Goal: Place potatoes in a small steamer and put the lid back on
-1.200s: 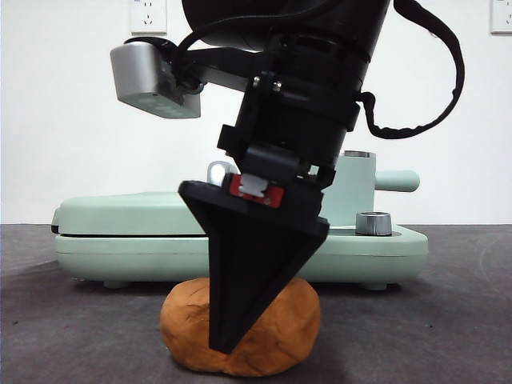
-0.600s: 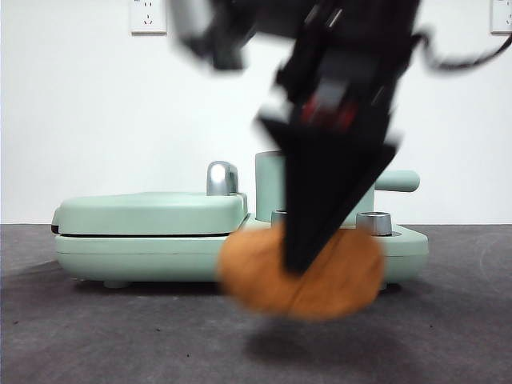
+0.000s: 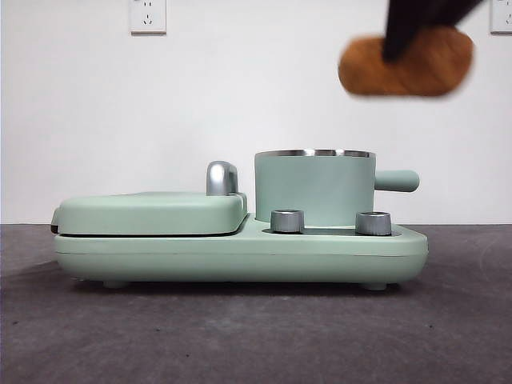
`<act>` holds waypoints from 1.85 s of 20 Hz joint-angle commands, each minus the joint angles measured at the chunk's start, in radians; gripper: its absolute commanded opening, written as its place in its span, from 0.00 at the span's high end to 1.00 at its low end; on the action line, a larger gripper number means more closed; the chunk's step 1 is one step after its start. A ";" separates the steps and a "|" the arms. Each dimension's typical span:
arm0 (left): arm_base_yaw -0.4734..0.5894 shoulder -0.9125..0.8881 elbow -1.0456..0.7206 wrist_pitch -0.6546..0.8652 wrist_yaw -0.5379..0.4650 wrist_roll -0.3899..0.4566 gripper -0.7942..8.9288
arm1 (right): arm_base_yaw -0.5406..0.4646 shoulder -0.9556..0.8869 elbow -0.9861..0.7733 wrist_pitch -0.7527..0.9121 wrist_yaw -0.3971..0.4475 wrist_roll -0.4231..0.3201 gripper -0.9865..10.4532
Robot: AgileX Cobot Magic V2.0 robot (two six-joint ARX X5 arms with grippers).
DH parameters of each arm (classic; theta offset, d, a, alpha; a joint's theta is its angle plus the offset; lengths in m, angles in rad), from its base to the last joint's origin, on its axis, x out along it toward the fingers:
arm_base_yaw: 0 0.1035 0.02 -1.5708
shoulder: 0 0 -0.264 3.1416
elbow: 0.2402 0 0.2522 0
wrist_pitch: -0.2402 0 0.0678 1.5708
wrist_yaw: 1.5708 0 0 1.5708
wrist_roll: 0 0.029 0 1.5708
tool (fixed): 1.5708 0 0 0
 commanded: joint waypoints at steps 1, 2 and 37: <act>-0.002 0.008 0.020 0.054 0.000 -0.001 0.90 | -0.039 0.066 0.117 0.007 0.000 0.015 0.72; -0.002 0.009 0.020 0.061 0.000 -0.001 0.90 | -0.055 0.095 0.158 0.010 0.000 0.015 0.72; -0.002 0.024 0.020 0.067 0.000 -0.024 0.90 | -0.232 0.764 0.548 0.198 -0.091 -0.043 0.73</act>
